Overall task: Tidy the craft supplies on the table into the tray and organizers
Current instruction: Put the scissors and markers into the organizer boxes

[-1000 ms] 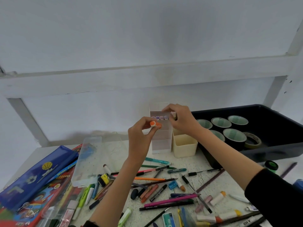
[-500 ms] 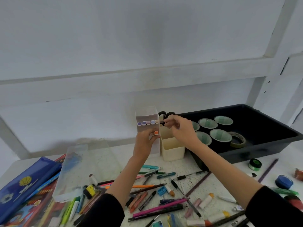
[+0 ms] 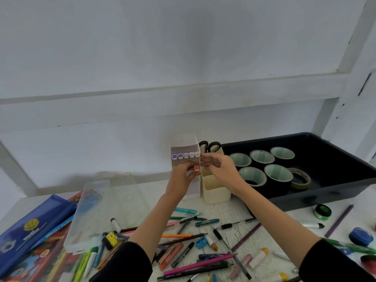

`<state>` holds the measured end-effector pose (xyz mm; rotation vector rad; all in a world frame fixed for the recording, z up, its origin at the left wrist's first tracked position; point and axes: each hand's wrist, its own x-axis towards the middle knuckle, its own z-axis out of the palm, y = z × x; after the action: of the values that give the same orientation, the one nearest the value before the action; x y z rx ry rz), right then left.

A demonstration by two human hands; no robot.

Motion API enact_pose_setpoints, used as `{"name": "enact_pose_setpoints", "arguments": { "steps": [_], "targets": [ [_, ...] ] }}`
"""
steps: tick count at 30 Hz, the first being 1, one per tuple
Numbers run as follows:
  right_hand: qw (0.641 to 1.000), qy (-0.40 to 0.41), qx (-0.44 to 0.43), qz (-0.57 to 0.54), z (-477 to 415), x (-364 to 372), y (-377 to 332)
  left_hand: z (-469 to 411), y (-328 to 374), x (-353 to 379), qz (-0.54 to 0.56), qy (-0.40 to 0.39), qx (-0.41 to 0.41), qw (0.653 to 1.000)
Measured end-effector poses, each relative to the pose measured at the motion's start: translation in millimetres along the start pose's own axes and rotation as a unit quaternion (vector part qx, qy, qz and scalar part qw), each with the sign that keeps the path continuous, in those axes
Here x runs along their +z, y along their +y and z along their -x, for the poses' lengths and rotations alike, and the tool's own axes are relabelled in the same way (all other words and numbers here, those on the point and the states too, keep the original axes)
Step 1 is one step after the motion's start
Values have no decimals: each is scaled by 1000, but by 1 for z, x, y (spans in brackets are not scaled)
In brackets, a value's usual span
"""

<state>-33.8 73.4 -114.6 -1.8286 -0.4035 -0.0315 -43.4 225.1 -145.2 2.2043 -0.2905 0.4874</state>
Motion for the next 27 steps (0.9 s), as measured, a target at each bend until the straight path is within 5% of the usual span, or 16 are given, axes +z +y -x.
{"name": "enact_pose_setpoints", "arguments": {
  "steps": [3, 11, 21, 27],
  "targets": [
    [999, 20, 12, 27, 5, 1, 1, 10, 9, -5, -70, -28, 20, 997],
    [999, 49, 18, -1, 44, 19, 0, 79, 20, -67, -21, 118, -25, 992],
    [988, -146, -4, 41, 105, 102, -11, 181, -3, -149, -72, 65, -207, 974],
    [901, -328, -116, 260, 138, 150, 4, 234, -12, -160, -144, -36, -283, 948]
  ]
}}
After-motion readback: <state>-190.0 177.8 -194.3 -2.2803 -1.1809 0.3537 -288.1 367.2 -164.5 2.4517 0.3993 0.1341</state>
